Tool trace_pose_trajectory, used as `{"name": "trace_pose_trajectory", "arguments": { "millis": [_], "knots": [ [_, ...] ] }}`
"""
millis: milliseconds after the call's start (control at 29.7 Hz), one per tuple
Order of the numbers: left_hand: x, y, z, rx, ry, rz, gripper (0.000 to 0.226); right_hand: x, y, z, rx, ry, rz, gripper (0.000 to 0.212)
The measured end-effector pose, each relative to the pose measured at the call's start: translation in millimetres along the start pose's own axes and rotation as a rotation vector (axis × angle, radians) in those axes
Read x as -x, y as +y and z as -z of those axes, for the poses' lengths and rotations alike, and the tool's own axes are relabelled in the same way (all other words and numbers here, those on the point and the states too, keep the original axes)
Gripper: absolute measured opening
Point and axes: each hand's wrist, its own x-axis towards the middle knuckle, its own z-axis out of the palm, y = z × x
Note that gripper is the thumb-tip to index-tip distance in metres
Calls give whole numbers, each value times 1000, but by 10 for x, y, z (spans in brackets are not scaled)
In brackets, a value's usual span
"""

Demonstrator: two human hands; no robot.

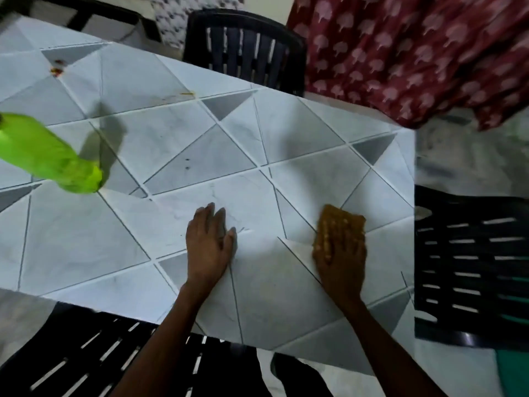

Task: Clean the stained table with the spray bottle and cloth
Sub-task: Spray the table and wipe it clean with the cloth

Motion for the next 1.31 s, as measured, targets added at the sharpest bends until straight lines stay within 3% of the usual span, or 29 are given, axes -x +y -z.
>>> {"name": "trace_pose_trajectory", "arguments": {
  "millis": [135, 236, 270, 371, 438, 539, 640, 876, 1011, 1112, 1315],
  "knots": [
    [199, 439, -332, -75, -138, -143, 51, 631, 890, -87, 59, 2, -277, 70],
    [410, 698, -495, -80, -204, -168, 50, 1075, 742, -55, -113, 80, -367, 74],
    [503, 815, -539, -81, -214, -172, 50, 1238, 641, -34, -150, 89, -290, 74],
    [695, 1005, -607, -79, -234, -173, 51, 1542, 453, -6, -100, 16, 318, 68],
    [755, 1029, -594, -85, -237, -166, 53, 1515, 666, -14, -113, -43, 496, 67],
    [1057, 1230, -694, -107, -262, -182, 57, 1612, 1383, -8, -168, -70, 209, 70],
    [1290, 1306, -733, -123, -285, -159, 59, 1429, 1662, 13, -134, -101, -23, 60],
    [1578, 1297, -713, -140, -259, -158, 56, 627, 1219, 89, -131, -26, -151, 73],
    [1599, 1184, -647, -148, -294, -220, 55, 1447, 1370, 24, -130, 4, -143, 71],
    [1562, 1101, -607, -133, -315, -240, 53, 2126, 1398, -53, -220, -2, -273, 78],
    [1517, 694, -393, -121, -301, -236, 48, 1891, 942, -67, -64, -37, -314, 70]
  ]
}}
